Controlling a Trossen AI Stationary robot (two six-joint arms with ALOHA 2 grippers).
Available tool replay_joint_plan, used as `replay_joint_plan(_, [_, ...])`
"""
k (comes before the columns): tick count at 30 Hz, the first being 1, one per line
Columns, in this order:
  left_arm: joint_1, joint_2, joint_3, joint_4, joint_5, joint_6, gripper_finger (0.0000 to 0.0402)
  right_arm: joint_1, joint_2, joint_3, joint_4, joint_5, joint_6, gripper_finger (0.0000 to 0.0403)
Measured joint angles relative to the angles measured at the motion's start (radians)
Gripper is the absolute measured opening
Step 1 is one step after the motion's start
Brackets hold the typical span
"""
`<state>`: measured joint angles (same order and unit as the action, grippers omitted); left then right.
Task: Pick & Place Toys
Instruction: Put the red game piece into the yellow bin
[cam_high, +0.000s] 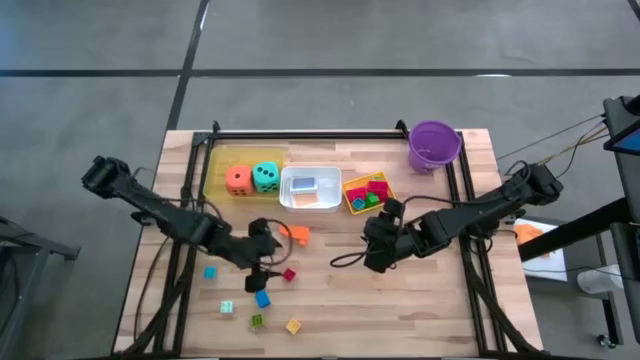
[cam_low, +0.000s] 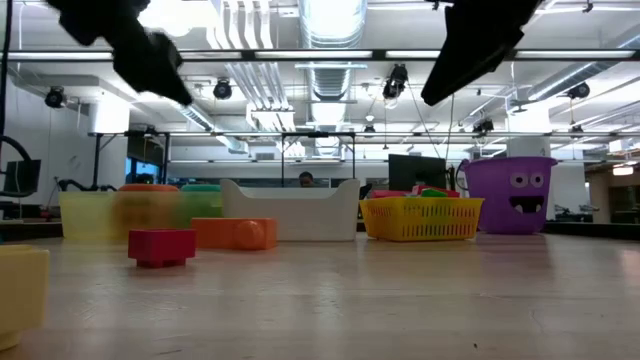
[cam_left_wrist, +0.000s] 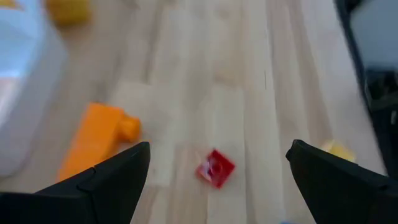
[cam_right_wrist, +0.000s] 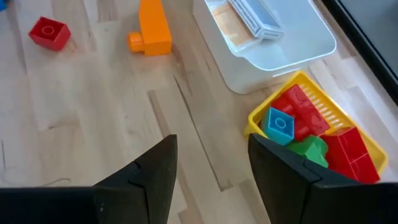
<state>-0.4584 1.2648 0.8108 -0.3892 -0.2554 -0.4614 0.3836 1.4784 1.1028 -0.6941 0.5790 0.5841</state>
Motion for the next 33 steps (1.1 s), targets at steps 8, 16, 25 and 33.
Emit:
replay_joint_plan(8, [0.052, 0.146, 0.007, -0.003, 0.152, 0.187, 0.0379, 0.023, 0.0, 0.0, 0.0, -0.003, 0.012, 0.0194])
replay_joint_plan(16, [0.055, 0.241, 0.009, 0.05, 0.148, 0.379, 0.0379, 0.087, -0.023, 0.0, 0.001, -0.004, 0.013, 0.0194])
replay_joint_plan(25, [0.055, 0.38, 0.014, 0.11, 0.174, 0.455, 0.0379, 0.173, -0.153, -0.027, 0.035, 0.076, 0.048, 0.0194])
replay_joint_plan(33, [0.063, 0.419, 0.016, 0.139, 0.208, 0.455, 0.0379, 0.193, -0.272, -0.121, 0.098, 0.078, 0.045, 0.0194])
